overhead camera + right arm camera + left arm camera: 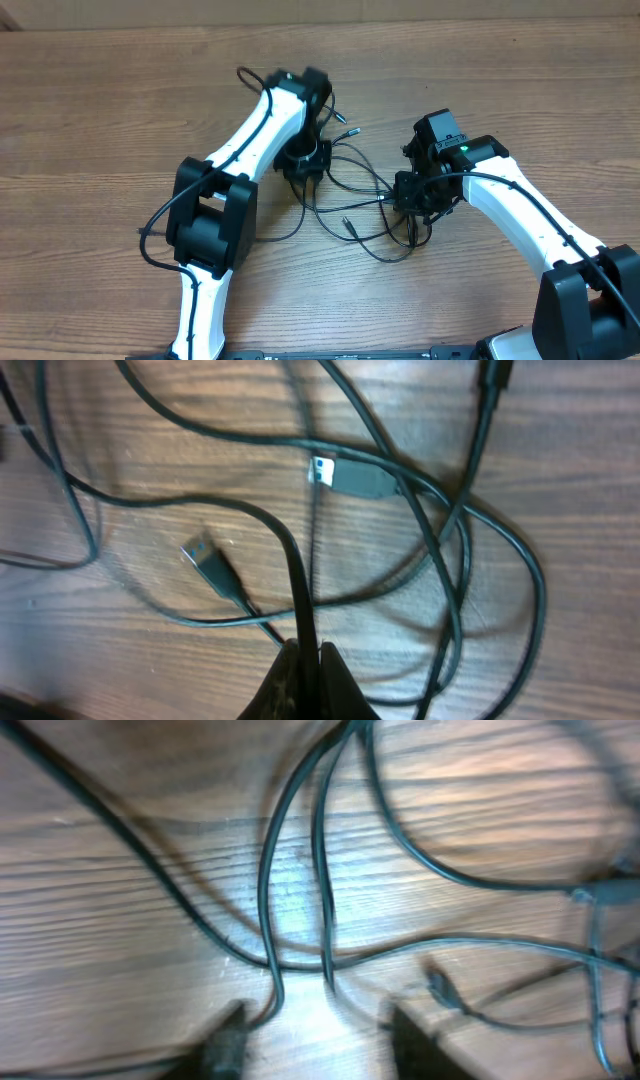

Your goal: Untangle cables

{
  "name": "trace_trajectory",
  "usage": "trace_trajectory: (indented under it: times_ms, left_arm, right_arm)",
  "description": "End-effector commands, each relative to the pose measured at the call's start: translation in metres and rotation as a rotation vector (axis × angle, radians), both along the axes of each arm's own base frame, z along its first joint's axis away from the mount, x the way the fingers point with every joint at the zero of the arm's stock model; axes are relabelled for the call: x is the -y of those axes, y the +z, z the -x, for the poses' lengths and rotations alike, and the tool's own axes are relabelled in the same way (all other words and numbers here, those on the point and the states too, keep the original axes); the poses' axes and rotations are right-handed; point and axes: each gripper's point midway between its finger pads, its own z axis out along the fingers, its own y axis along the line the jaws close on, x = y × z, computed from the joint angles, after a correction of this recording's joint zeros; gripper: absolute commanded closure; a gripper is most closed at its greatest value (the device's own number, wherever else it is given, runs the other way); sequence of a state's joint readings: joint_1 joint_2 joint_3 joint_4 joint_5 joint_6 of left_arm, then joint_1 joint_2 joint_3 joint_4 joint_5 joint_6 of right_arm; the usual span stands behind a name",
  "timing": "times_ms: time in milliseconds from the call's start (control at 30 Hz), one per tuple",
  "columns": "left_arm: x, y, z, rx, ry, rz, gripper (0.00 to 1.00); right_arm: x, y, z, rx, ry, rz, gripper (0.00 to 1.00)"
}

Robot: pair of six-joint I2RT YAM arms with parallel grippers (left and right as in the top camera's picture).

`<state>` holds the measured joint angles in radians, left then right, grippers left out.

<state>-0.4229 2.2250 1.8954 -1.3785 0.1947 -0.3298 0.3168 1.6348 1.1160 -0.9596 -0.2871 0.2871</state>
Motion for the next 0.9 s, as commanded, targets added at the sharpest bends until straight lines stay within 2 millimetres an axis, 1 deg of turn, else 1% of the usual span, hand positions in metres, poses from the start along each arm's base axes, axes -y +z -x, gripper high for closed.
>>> trace_trajectory:
  times_ms: [0,33,100,133,167,233,400,567,633,667,733,867]
  left_arm:
    - [-0.003,0.036,-0.011,0.052,-0.065,0.022,0.29]
    - [-0.006,0.039,-0.008,0.040,-0.074,0.019,0.19]
    - [-0.013,0.042,-0.002,0.011,-0.085,0.011,0.06]
    - [-0.016,0.042,0.001,-0.003,-0.091,0.007,0.02]
    - [-0.019,0.042,0.004,-0.016,-0.098,0.003,0.01]
    - [-0.023,0.042,0.005,-0.029,-0.105,0.002,0.00]
    - [-0.028,0.041,0.001,-0.024,-0.079,0.003,0.00]
    - [-0.024,0.041,-0.002,-0.010,-0.055,0.003,0.00]
    - [-0.024,0.041,-0.002,-0.013,-0.042,-0.001,0.01]
    - [-0.024,0.040,-0.002,-0.017,-0.011,-0.007,0.00]
    - [-0.024,0.040,-0.002,-0.019,0.002,-0.010,0.00]
    - [-0.024,0.039,-0.002,-0.021,0.020,-0.013,0.01]
  right_arm:
    - [-0.003,-0.002,-0.003,0.012,0.003,-0.011,0.96]
    - [-0.005,-0.001,-0.003,0.012,0.004,-0.025,0.96]
    - [-0.012,0.003,-0.005,0.016,0.009,-0.071,0.96]
    - [-0.016,0.004,-0.006,0.020,0.013,-0.094,0.96]
    - [-0.019,0.006,-0.008,0.025,0.015,-0.115,0.96]
    - [-0.024,0.010,-0.013,0.037,-0.001,-0.154,0.96]
    - [-0.024,0.014,-0.031,0.052,-0.136,-0.188,0.96]
    - [-0.025,0.016,-0.035,0.064,-0.141,-0.194,0.96]
    - [-0.024,0.016,-0.037,0.058,-0.169,-0.198,0.96]
    - [-0.023,0.017,-0.040,0.049,-0.223,-0.208,0.96]
    - [-0.021,0.018,-0.046,0.048,-0.273,-0.221,0.96]
    - [-0.013,0.020,-0.053,0.058,-0.307,-0.227,0.96]
